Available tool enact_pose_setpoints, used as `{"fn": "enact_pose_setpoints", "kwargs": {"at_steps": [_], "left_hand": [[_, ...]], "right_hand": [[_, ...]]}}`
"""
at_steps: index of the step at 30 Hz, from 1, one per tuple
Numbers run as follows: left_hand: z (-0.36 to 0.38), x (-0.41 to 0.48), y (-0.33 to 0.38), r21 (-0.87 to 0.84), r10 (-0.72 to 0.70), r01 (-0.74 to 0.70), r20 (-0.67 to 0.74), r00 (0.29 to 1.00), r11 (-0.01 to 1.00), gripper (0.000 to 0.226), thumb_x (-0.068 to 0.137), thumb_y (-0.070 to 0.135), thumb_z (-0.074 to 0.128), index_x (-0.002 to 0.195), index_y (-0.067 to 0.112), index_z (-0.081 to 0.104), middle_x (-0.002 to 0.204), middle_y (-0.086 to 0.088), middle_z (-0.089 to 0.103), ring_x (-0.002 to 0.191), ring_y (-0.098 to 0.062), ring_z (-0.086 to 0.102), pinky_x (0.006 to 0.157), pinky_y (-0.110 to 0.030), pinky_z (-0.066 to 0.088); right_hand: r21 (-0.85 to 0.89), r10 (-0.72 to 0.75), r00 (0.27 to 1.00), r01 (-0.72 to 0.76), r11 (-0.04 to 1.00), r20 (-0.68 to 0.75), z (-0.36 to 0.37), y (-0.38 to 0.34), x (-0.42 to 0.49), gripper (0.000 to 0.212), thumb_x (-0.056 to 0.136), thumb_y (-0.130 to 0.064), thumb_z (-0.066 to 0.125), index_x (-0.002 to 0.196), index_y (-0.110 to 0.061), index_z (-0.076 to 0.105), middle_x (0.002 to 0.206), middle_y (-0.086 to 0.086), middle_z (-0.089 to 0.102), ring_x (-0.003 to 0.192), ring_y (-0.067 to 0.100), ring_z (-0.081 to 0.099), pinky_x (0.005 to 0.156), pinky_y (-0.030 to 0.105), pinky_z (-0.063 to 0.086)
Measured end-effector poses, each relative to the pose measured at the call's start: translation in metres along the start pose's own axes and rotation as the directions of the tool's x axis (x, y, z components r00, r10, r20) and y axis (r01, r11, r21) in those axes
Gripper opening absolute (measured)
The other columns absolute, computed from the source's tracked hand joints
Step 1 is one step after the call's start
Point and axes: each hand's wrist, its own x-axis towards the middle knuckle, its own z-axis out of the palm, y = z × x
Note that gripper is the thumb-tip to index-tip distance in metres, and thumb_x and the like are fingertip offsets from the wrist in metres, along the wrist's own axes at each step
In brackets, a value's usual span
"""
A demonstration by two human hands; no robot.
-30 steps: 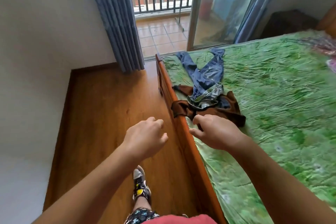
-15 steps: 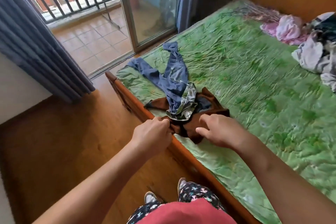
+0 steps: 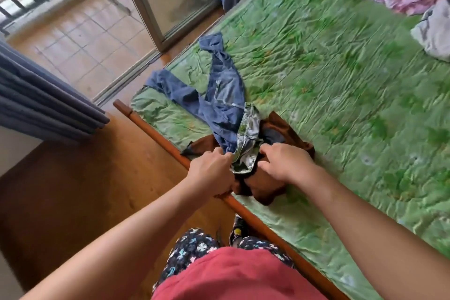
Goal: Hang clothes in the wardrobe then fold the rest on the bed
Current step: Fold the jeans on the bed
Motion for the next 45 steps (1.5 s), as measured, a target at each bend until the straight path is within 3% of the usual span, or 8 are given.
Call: {"fn": "enact_pose_setpoints", "kwargs": {"at_steps": [16, 22, 28, 32, 34, 37, 41, 45], "left_hand": [[0.171, 0.188, -0.07, 0.045, 0.004, -0.024, 0.404, 0.915, 0.999, 0.045, 0.09, 0.031, 0.056, 0.134, 0.033, 0.05, 0.129, -0.007, 0.037, 0.118, -0.033, 0.043, 0.077, -0.043, 0.043], [0.215, 0.223, -0.088, 0.068, -0.001, -0.04, 0.517, 0.856, 0.997, 0.045, 0.095, 0.023, 0.05, 0.137, 0.038, 0.045, 0.135, -0.009, 0.032, 0.12, -0.035, 0.043, 0.078, -0.046, 0.043], [0.223, 0.224, -0.09, -0.216, -0.064, 0.124, 0.268, 0.961, 0.968, 0.036, 0.087, -0.003, 0.05, 0.118, 0.014, 0.043, 0.117, -0.015, 0.035, 0.096, -0.04, 0.051, 0.068, -0.045, 0.044], [0.204, 0.218, -0.099, -0.373, -0.142, 0.214, 0.212, 0.967, 0.903, 0.034, 0.083, 0.002, 0.058, 0.111, 0.015, 0.045, 0.106, -0.012, 0.042, 0.092, -0.039, 0.052, 0.074, -0.045, 0.048], [0.182, 0.217, -0.105, -0.41, -0.17, 0.223, 0.162, 0.972, 0.884, 0.031, 0.082, 0.005, 0.058, 0.108, 0.017, 0.046, 0.102, -0.01, 0.047, 0.089, -0.039, 0.054, 0.072, -0.043, 0.045], [0.137, 0.218, -0.12, -0.395, -0.204, 0.214, 0.068, 0.977, 0.893, 0.026, 0.085, 0.007, 0.051, 0.108, 0.019, 0.048, 0.103, -0.006, 0.048, 0.091, -0.038, 0.056, 0.07, -0.039, 0.038], [0.058, 0.22, -0.139, -0.378, -0.177, 0.122, -0.112, 0.978, 0.918, 0.018, 0.086, 0.011, 0.059, 0.104, 0.014, 0.062, 0.107, -0.013, 0.056, 0.096, -0.039, 0.055, 0.071, -0.04, 0.041], [-0.016, 0.215, -0.146, -0.377, -0.111, 0.025, -0.209, 0.972, 0.926, 0.011, 0.083, 0.008, 0.064, 0.092, 0.011, 0.058, 0.102, -0.017, 0.051, 0.096, -0.041, 0.054, 0.077, -0.044, 0.046]], "right_hand": [[-0.25, -0.019, 0.996, 0.04, 0.967, 0.084, 0.1, 0.021, 0.243, 0.061, 0.089, -0.009, 0.061, 0.143, -0.027, 0.04, 0.142, 0.016, 0.038, 0.134, 0.04, 0.036, 0.096, 0.055, 0.042], [-0.48, -0.1, 0.993, 0.116, 0.87, 0.058, 0.135, 0.024, 0.301, 0.064, 0.095, -0.018, 0.059, 0.152, -0.034, 0.034, 0.167, 0.022, -0.007, 0.153, 0.045, -0.012, 0.119, 0.069, 0.005], [-0.575, -0.119, 0.992, 0.124, 0.809, 0.046, 0.134, 0.025, 0.301, 0.037, 0.098, -0.026, 0.055, 0.135, -0.019, 0.058, 0.159, 0.018, 0.03, 0.154, 0.038, 0.009, 0.119, 0.069, 0.003], [-0.483, -0.083, 0.997, 0.073, 0.873, 0.0, 0.101, 0.034, 0.278, 0.024, 0.093, -0.014, 0.052, 0.11, -0.016, 0.068, 0.109, 0.01, 0.07, 0.122, 0.034, 0.054, 0.12, 0.055, 0.019], [-0.407, -0.026, 0.998, 0.004, 0.913, -0.049, 0.076, 0.04, 0.262, 0.02, 0.091, -0.011, 0.052, 0.107, -0.011, 0.064, 0.098, 0.014, 0.071, 0.102, 0.035, 0.064, 0.098, 0.046, 0.041], [-0.27, 0.072, 0.984, -0.114, 0.956, -0.163, 0.031, 0.044, 0.239, 0.021, 0.091, -0.008, 0.051, 0.111, -0.011, 0.057, 0.09, 0.016, 0.07, 0.078, 0.037, 0.067, 0.063, 0.036, 0.039], [-0.175, 0.161, 0.947, -0.215, 0.961, -0.277, -0.045, 0.034, 0.208, 0.022, 0.086, -0.001, 0.05, 0.104, -0.013, 0.045, 0.061, 0.008, 0.049, 0.053, 0.028, 0.045, 0.047, 0.028, 0.026], [-0.001, 0.266, 0.86, -0.297, 0.955, -0.435, -0.129, 0.024, 0.17, 0.032, 0.084, 0.0, 0.05, 0.109, -0.015, 0.039, 0.066, 0.008, 0.045, 0.055, 0.03, 0.045, 0.051, 0.034, 0.034]]}}
